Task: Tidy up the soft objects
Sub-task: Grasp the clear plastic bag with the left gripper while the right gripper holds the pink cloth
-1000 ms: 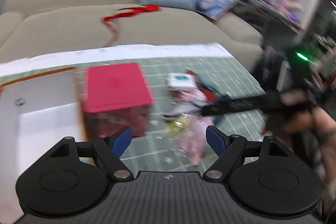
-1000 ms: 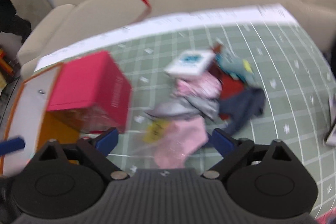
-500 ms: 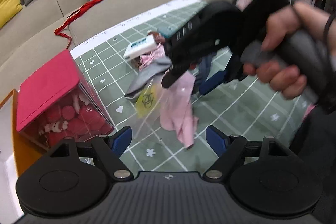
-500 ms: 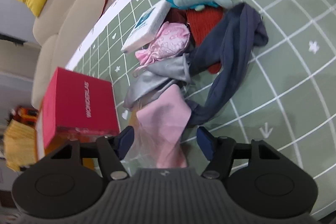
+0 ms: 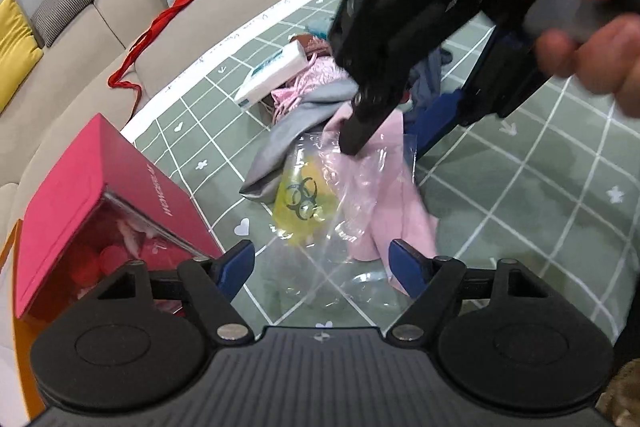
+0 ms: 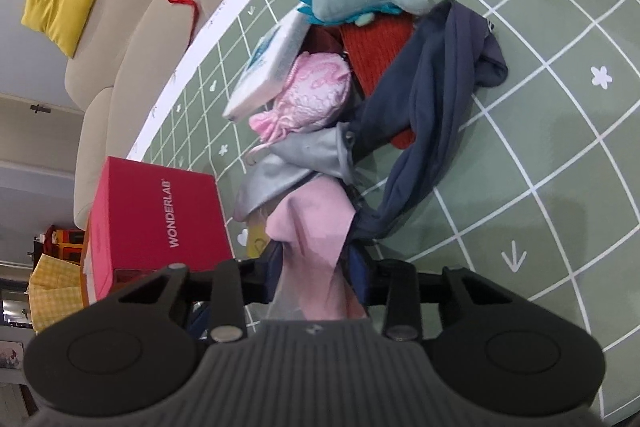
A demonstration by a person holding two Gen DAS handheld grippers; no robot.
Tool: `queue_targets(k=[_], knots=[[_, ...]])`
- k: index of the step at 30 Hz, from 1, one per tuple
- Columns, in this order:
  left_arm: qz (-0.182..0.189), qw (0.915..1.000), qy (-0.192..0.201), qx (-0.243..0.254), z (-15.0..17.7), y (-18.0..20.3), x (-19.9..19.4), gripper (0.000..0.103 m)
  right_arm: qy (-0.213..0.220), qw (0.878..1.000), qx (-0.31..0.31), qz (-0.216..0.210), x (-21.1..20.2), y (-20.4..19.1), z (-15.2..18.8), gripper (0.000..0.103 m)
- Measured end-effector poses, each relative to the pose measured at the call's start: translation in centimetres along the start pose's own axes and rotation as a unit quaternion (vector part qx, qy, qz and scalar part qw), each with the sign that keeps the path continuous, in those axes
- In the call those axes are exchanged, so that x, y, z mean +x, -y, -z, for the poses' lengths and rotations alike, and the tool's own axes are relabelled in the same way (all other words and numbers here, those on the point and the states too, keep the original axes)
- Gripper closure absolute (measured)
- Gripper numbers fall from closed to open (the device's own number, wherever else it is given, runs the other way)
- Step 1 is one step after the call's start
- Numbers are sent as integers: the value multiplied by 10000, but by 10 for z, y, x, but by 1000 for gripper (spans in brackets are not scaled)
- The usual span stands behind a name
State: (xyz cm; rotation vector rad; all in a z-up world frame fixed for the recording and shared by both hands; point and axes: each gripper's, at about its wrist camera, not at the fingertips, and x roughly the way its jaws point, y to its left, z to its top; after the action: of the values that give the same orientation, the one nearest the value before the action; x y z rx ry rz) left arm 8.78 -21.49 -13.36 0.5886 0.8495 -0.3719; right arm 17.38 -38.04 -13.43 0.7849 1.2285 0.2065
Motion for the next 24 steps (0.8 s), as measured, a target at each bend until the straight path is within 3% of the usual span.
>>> queue_targets(k=[3,6,7,8,10,13,15,18,24], knots=[[42,9999,-61,-114,-1,-3,10,28,-42,10000,6,-21,-2,2,-1,67],[331,9985,-14,-438,-3,-12,13,49,-135,9999,-85,-13,-3,5,-1,66],[498,9969,-12,-611,-3,-17,15,62,-132,9999,-87,0,-4,6,-1,65],[648,9951,-23,-751,-3,-21,15,73,-134,9999,-74,-5,-5,8,-1,63],[925,9890,-93,-1151,-3,-31,17,81,-118,9999,-16,-34,-10,13,0,50],[1067,9823,-124,-1531,0,-44,12,95,-61,10000,-30,10,-16,15,-1,44],[1213,9751,-101,-1856,4,-54,7,98,-32,10000,-68,18,-20,17,-1,44],[1510,9567,-107,-2485,10,-73,-4,100,-50,9999,-107,81,-19,17,1,44],[1446,9451,-201,-2925,19,-91,-22,101,-159,9989,-367,238,-6,8,10,44]])
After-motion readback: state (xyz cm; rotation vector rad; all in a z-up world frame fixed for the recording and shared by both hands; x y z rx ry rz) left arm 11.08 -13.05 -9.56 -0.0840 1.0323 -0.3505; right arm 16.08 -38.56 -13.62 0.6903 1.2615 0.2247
